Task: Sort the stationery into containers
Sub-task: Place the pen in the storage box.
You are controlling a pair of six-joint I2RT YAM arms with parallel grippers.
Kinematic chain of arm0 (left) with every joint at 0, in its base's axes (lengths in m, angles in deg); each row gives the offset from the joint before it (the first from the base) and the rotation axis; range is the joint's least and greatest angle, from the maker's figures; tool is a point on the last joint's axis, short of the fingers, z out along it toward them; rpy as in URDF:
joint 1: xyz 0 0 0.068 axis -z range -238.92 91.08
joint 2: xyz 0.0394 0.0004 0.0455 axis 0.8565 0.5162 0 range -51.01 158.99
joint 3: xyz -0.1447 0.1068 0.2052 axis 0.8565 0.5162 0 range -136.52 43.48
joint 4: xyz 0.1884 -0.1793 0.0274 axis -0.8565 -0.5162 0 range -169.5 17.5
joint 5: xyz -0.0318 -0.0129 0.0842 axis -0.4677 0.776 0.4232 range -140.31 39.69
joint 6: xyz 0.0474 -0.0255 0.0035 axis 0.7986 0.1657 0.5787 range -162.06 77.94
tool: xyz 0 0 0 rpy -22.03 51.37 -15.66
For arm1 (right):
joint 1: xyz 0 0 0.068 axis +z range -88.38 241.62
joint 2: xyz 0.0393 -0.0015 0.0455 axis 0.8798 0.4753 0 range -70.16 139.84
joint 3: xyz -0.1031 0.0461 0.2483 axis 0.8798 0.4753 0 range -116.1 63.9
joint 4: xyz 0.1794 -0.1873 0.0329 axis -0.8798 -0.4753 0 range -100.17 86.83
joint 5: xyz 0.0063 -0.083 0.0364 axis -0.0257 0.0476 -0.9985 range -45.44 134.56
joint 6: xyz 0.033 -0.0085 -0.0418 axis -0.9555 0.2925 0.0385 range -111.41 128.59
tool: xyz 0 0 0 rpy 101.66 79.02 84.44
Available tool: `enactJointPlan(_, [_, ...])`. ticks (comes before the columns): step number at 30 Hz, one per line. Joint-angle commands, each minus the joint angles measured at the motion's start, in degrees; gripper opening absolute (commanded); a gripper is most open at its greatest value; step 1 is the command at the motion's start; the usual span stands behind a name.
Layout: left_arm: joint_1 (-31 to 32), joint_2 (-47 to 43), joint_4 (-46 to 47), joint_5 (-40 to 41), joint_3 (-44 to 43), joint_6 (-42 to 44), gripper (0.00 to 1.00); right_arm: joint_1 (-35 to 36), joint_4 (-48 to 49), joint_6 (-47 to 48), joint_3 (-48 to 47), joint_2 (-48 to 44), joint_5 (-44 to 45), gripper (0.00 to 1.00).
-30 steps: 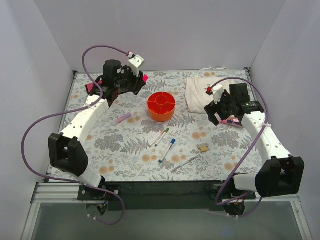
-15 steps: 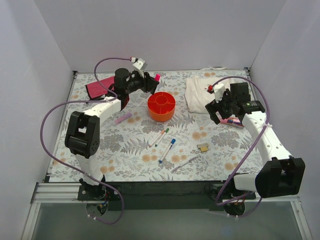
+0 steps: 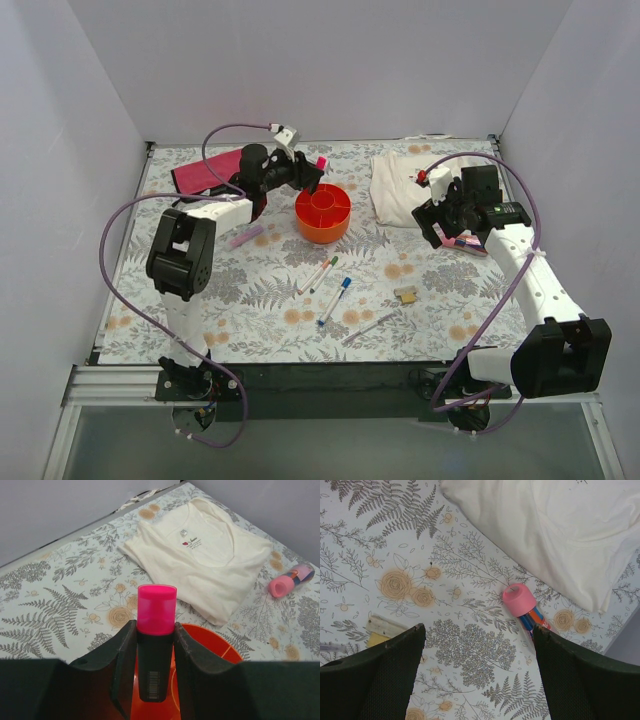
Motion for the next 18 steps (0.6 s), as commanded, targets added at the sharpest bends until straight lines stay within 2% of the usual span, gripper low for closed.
enactJointPlan(1, [0.33, 2.23, 0.65, 1.23, -3.59, 0.25, 0.0, -0.27, -0.12, -0.42, -0.57, -0.15, 0.14, 0.91])
enactJointPlan(9, [0.33, 4.7, -1.89, 1.06, -4.92, 0.69, 0.0, -0.27, 0.32, -0.51, 0.57, -0.24, 0.14, 0.92])
enactJointPlan(10, [0.33, 4.78, -2.68, 1.15, -4.92, 0.87, 0.14, -0.27, 0.32, -0.6, 0.57, -0.07, -0.03, 0.92])
enactJointPlan(14, [0.25, 3.91, -4.62, 1.5, -5.09, 2.1, 0.51, -0.27, 0.41, -0.51, 0.22, 0.55, -0.3, 0.92])
enactJointPlan(16, [0.25, 1.8, -6.2, 1.32, -6.05, 2.71, 0.8, -0.19, 0.59, -0.6, 0.05, 0.81, -0.39, 0.92])
enactJointPlan(18, [0.16, -0.99, -8.48, 2.02, -7.37, 3.41, 0.8, -0.27, 0.59, -0.6, -0.13, 1.16, -0.74, 0.92])
